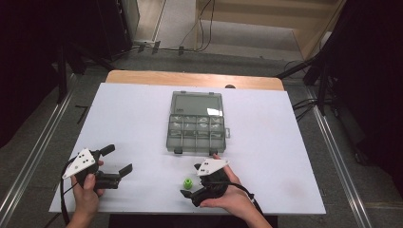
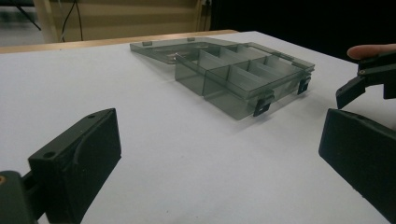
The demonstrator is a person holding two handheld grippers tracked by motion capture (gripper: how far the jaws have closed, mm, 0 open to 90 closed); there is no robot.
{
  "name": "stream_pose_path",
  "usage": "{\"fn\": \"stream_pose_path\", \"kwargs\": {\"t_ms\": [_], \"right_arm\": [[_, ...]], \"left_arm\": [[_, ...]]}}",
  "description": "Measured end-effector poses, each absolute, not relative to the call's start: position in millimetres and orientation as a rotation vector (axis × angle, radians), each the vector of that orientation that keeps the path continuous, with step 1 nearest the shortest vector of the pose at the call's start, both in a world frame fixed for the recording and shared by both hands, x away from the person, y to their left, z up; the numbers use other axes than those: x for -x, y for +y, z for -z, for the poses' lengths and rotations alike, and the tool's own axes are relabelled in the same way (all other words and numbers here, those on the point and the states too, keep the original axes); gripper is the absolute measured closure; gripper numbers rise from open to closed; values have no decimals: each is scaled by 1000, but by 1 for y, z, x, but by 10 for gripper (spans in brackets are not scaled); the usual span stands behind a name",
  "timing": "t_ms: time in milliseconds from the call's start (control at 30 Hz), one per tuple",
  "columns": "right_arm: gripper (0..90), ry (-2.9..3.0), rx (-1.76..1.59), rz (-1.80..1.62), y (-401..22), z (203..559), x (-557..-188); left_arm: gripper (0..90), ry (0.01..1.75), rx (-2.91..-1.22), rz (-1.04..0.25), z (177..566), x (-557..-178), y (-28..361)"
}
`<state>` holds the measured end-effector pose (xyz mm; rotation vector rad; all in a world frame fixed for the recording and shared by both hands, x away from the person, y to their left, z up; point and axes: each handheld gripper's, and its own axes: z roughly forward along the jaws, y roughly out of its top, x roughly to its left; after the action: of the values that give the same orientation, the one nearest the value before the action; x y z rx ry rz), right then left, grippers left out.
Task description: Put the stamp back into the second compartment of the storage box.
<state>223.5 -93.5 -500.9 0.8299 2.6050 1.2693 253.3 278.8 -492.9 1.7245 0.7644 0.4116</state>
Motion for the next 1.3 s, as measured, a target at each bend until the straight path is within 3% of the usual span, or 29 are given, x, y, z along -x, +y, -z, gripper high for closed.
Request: {"fn": "stream_pose_path", "kwargs": {"t_ms": [167,733,1133,1300], "right_arm": [[155,2590,-834,-1244,-92,503,-222],[567,2587,-816,-1248,-93,505,-220],[627,2609,-800,-1259,-92,505,-219],[692,2606,-799,-1247,-93,506,-219]], "left_arm": [[0,765,-1725,-410,493,-253,279],[0,766,-1717,-400,493,-254,280],[0,767,-1719,-400,493,-254,280],[0,768,-1716,-399,493,-254,280]]}}
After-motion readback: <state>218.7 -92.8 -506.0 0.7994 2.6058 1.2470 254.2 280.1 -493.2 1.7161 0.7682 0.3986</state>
